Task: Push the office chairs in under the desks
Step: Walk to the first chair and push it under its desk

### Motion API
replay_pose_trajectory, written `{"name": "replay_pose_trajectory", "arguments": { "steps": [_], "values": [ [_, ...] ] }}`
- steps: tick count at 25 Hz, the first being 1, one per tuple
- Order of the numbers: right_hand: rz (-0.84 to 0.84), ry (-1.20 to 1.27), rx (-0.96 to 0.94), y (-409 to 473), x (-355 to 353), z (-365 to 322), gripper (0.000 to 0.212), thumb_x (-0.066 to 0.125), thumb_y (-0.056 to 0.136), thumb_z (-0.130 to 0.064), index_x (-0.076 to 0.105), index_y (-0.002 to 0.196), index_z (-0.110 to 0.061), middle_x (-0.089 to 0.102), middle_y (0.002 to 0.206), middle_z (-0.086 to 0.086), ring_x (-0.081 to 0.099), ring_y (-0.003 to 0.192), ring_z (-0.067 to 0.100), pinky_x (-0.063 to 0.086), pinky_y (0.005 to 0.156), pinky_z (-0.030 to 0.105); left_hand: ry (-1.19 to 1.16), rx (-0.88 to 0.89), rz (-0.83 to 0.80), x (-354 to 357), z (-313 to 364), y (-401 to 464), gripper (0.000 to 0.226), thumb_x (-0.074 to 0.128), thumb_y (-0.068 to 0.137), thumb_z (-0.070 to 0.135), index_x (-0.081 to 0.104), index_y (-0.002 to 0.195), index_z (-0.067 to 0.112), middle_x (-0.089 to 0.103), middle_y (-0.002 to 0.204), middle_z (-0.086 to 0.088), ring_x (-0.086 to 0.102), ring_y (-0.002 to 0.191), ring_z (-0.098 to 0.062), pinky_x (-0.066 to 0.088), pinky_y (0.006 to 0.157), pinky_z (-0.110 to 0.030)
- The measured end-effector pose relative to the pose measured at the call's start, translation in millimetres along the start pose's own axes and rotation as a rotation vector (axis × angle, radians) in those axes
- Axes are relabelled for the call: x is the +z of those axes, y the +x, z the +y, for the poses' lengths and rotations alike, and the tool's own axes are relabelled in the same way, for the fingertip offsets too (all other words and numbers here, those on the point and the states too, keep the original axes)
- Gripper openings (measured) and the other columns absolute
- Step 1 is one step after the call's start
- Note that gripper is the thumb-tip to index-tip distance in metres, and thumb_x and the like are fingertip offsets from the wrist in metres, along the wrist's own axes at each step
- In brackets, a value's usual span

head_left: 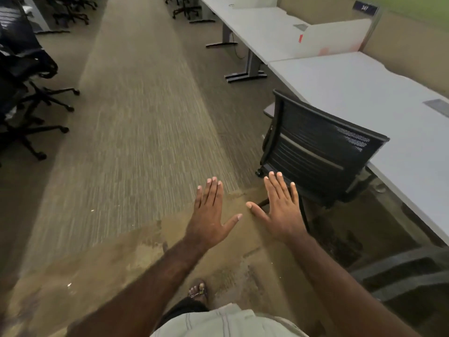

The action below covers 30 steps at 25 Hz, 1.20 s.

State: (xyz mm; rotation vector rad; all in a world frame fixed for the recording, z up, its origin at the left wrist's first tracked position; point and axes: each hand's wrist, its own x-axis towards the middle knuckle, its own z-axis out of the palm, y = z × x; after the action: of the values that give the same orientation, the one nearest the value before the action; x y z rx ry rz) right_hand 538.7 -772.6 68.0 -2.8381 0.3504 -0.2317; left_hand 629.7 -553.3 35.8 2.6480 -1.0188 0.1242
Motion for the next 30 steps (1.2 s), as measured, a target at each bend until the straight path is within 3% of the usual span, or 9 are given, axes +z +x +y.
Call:
{"name": "replay_pose_trajectory", "arguments": {
  "steps": [9,12,18,23,26,30],
  "values": [
    [0.127,-0.075,0.217,100.9,-15.4,4.5,0.108,0.009,0.097,-0.093,0.016,0.174,-0.017,-0.002,0.181,-0.005,-0.019,0.165,0.009,-0.016,0.134,0.046,-0.114,0.265,0.027,-5.1,-25.9,167.9,0.103,0.034,0.101,0.078,0.011,0.167,0.002,0.001,0.178,-0.015,-0.007,0.166,-0.024,0.004,0.135,-0.051],
    [0.172,-0.086,0.3,132.5,-27.4,31.2,0.106,0.011,0.098,-0.092,0.012,0.174,-0.018,-0.007,0.181,-0.005,-0.023,0.164,0.008,-0.017,0.133,0.045,-0.147,0.362,0.024,1.6,-8.6,224.7,0.103,0.028,0.101,0.079,0.011,0.168,0.002,0.0,0.178,-0.015,-0.008,0.166,-0.024,0.005,0.135,-0.052],
    [0.321,-0.132,0.438,200.3,-69.7,110.2,0.085,0.016,0.11,-0.075,0.005,0.175,-0.021,-0.016,0.181,-0.003,-0.023,0.164,0.011,-0.013,0.134,0.048,-0.138,0.542,0.029,6.9,40.9,345.1,0.101,0.042,0.101,0.072,0.01,0.168,0.004,0.001,0.178,-0.015,-0.008,0.166,-0.024,0.005,0.135,-0.051],
    [0.331,-0.149,0.556,237.6,-86.2,170.6,0.076,0.013,0.114,-0.067,0.003,0.175,-0.022,-0.019,0.181,-0.003,-0.026,0.164,0.011,-0.018,0.133,0.048,-0.078,0.686,-0.022,6.3,74.3,432.7,0.101,0.043,0.103,0.07,0.003,0.168,0.005,-0.008,0.178,-0.013,-0.014,0.165,-0.022,-0.007,0.134,-0.046],
    [0.305,-0.182,0.637,244.2,-87.7,198.7,0.082,0.004,0.11,-0.072,0.009,0.175,-0.021,-0.014,0.181,-0.004,-0.025,0.163,0.009,-0.022,0.131,0.044,-0.029,0.726,-0.055,14.1,89.5,466.7,0.096,0.038,0.104,0.07,0.004,0.169,0.008,-0.007,0.178,-0.008,-0.015,0.164,-0.019,-0.01,0.134,-0.045],
    [0.253,-0.217,0.788,246.8,-94.3,216.4,0.094,-0.002,0.104,-0.081,0.011,0.174,-0.02,-0.004,0.182,-0.001,-0.021,0.164,0.012,-0.024,0.13,0.042,0.068,0.754,-0.153,24.6,96.1,491.7,0.09,0.014,0.103,0.074,0.01,0.169,0.012,0.0,0.178,-0.006,-0.012,0.165,-0.019,-0.011,0.133,-0.048]
  ]
}}
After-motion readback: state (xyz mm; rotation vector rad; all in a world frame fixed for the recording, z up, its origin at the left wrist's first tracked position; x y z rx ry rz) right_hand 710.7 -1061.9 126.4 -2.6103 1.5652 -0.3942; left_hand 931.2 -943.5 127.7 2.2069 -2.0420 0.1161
